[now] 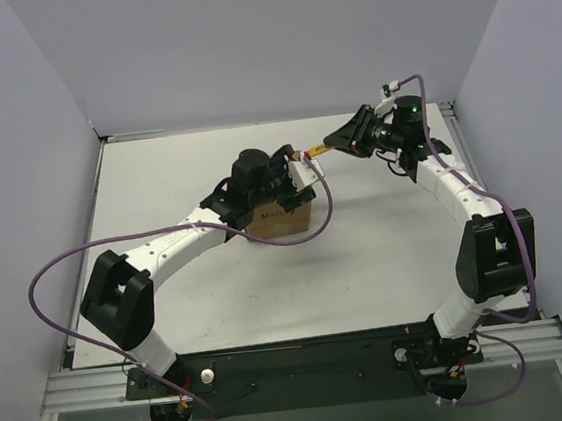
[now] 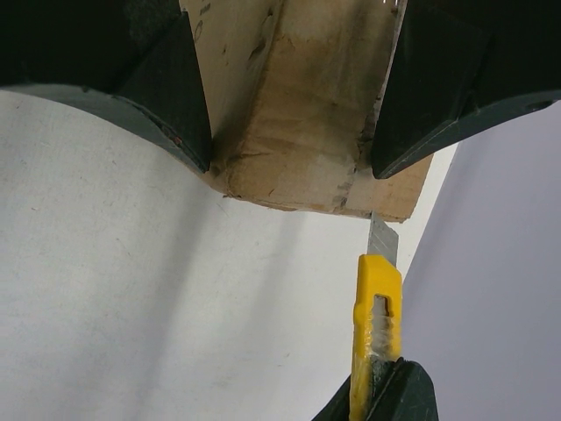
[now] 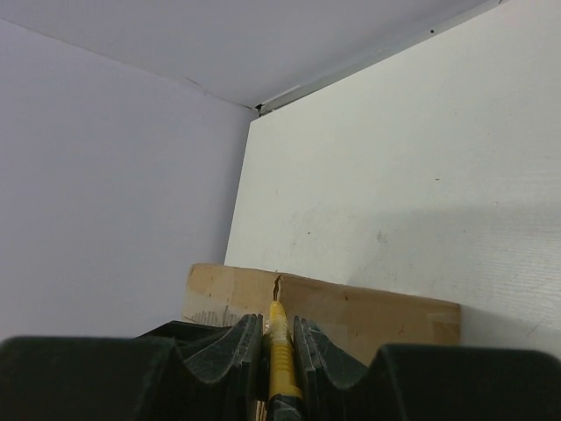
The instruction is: Unpack the express box
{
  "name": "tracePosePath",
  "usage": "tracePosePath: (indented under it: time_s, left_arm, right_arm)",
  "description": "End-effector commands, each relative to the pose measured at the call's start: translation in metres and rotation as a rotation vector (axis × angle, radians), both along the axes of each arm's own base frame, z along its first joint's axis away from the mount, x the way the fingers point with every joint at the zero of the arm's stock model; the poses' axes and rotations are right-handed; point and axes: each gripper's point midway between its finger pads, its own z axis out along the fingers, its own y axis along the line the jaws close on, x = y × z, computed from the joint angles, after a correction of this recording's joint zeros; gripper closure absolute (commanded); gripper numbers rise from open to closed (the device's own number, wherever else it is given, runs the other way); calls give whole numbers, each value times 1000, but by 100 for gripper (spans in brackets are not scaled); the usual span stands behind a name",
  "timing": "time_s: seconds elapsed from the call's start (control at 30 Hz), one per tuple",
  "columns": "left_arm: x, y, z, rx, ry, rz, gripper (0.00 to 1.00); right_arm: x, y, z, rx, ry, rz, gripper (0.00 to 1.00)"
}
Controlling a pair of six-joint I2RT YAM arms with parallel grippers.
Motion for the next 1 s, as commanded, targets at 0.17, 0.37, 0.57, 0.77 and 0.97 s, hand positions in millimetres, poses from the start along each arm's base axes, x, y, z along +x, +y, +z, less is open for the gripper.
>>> tracePosePath:
  time_s: [0.17, 0.37, 0.57, 0.77, 0.97]
  left_arm:
    - [28, 5, -2, -13, 1, 100, 18]
    - [37, 6, -3, -12, -1, 133, 18]
    - [44, 10, -6, -7, 1, 158, 18]
    - [50, 14, -9, -6, 7, 184, 18]
    - [54, 15, -13, -6, 20, 205, 18]
  right_arm:
    - [-33, -1, 15, -2, 5, 105, 100]
    - [-37, -3, 13, 8, 23, 112, 100]
    - [-42, -5, 13, 6, 26, 127, 100]
    - [-54, -11, 7, 18, 67, 163, 100]
    - [-59, -12, 9, 32, 65, 197, 100]
